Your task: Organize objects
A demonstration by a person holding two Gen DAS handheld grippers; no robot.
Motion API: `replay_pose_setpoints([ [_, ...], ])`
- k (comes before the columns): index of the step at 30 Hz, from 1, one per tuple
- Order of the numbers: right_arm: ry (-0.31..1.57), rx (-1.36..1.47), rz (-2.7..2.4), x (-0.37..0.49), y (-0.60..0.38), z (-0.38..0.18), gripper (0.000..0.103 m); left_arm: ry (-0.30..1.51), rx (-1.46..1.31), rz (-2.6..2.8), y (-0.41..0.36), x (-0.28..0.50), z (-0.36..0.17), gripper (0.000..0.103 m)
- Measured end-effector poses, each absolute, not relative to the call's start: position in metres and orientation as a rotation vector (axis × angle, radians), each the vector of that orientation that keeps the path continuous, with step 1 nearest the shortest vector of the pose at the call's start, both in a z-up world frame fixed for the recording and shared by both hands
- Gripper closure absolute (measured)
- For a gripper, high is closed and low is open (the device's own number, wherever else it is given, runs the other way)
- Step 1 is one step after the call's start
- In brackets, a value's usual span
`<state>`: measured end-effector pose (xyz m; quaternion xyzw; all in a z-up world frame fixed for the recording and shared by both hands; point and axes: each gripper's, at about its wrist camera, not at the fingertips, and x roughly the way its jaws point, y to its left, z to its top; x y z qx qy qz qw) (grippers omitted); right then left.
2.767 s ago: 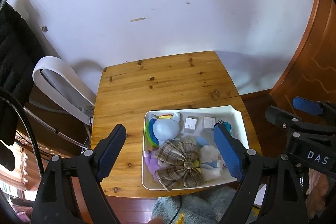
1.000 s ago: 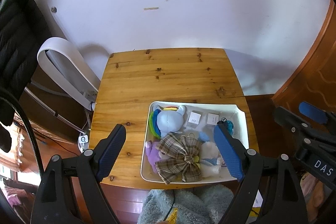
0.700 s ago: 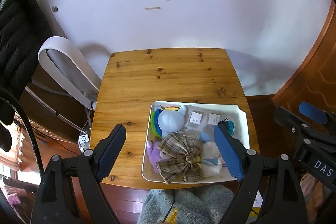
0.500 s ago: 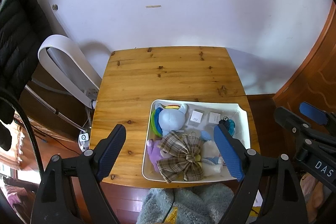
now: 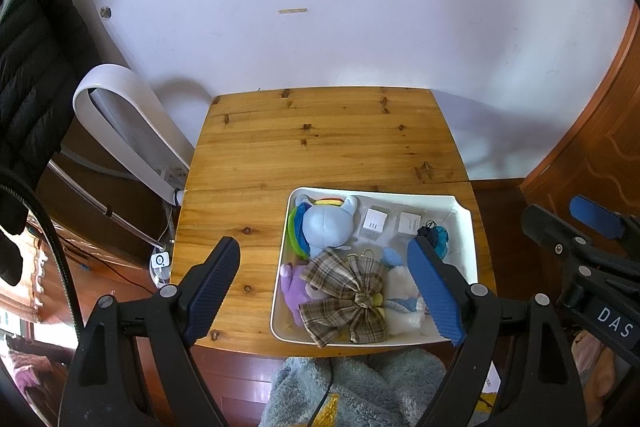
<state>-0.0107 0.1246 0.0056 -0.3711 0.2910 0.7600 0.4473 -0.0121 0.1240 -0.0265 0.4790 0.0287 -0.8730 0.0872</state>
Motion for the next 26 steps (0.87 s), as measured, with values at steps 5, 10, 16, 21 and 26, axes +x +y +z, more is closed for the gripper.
replay_pose_setpoints([
  [5, 0.72, -0.918, 1.881, -0.0107, 0.1243, 0.0056, 0.03, 0.086, 1.427, -2.599, 0.1237, -0.0105, -0.0271, 0.015],
  [10, 0.723, -0.921, 1.881, -0.0096, 0.1234, 0.0043, 0.03, 0.085, 1.427, -2.598, 0.1244, -0.0087, -0.0283, 0.015],
  [16, 0.722, -0.921, 1.882, -0.0096, 0.1231, 0.0043, 0.03, 0.086, 1.428, -2.597, 0.1246, -0.0089, -0.0284, 0.015],
  [21, 0.723, -0.922, 1.881, -0.0098, 0.1231, 0.0044, 0.03, 0.085, 1.427, -2.598, 0.1251, -0.0078, -0.0286, 0.015],
  [26, 0.723, -0.919, 1.88, -0.0097, 0.1226, 0.0047, 0.03, 0.082, 1.422, -2.598, 0.1257, -0.0057, -0.0287, 0.015],
])
